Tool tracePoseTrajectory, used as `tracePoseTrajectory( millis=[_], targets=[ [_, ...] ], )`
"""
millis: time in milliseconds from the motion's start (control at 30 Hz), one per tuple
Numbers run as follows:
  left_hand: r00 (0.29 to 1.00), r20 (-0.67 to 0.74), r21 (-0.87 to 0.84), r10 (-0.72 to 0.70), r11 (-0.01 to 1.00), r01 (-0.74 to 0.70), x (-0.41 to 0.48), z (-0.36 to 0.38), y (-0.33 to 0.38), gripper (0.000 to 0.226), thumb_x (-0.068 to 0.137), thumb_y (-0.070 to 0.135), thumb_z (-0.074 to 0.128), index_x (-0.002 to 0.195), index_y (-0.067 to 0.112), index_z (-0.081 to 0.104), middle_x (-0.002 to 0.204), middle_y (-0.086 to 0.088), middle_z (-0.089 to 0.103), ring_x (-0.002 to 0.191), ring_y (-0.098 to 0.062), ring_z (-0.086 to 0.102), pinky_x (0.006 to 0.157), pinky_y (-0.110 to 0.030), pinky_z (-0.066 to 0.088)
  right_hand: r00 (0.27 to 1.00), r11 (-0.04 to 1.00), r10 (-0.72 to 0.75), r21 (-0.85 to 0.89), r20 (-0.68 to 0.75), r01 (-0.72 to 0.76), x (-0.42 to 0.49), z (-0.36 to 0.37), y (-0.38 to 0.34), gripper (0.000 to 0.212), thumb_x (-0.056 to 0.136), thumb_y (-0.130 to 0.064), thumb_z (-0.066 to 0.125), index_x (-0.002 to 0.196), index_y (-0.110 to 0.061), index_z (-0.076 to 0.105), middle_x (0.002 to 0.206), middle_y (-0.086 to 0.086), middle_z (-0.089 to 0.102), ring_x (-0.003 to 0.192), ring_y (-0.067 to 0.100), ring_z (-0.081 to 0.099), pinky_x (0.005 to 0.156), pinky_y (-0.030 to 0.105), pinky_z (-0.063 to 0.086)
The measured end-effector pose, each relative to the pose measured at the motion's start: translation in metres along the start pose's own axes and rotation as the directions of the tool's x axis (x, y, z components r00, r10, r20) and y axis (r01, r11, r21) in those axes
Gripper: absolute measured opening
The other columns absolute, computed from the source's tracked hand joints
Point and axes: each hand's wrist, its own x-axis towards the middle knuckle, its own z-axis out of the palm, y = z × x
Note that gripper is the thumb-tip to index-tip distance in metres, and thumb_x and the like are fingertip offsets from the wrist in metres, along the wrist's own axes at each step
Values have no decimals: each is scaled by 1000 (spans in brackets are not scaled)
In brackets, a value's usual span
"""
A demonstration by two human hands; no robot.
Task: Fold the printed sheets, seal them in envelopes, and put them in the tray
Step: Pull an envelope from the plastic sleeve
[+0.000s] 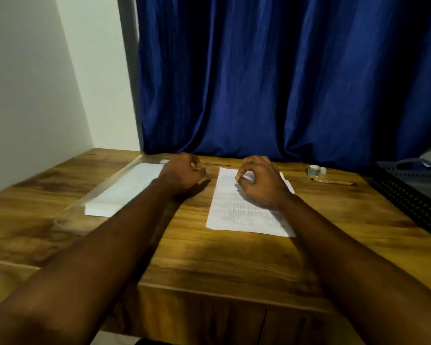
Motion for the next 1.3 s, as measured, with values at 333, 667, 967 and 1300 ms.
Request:
tracePoseTrajectory(
  millis=[333, 667, 967, 1300],
  targets=[
    [851, 193, 382, -488, 837, 393, 5, -35, -91, 93, 68, 79, 63, 141, 21, 57, 139, -11, 60, 126, -36, 55, 108, -54, 43, 983, 986, -143, 101, 117, 131, 21, 45, -65, 4, 86, -33, 72, 90, -32, 72, 110, -14, 61, 113, 11, 51, 104, 48, 47],
    [890, 406, 295, -209, 951, 89, 6, -56, -65, 45, 103, 47, 61, 134, 14, 64, 136, -13, 63, 117, -30, 64, 85, -38, 52, 949, 980, -190, 101, 252, 170, 20, 60, -93, 23, 93, -43, 72, 115, -36, 71, 128, -13, 63, 124, 14, 54, 106, 45, 48],
    [565, 794, 208, -225, 973, 94, 8, -78, -85, 148, 45, 52, 102, 165, 46, 14, 176, 5, -2, 162, -34, -4, 128, -62, 12, 931, 977, -195, 144, 309, 157, 18, 65, -111, 31, 96, -48, 70, 124, -35, 70, 133, -11, 65, 125, 12, 56, 106, 45, 52],
    [723, 682, -19, -107, 986, 163, 12, -81, -85, 68, 80, 15, 84, 143, 24, 59, 156, -7, 43, 142, -32, 40, 118, -53, 40, 942, 942, -298, 205, 152, 265, 9, 55, -119, 38, 96, -38, 72, 133, -32, 65, 133, -10, 65, 124, 11, 57, 105, 44, 52]
  ],
)
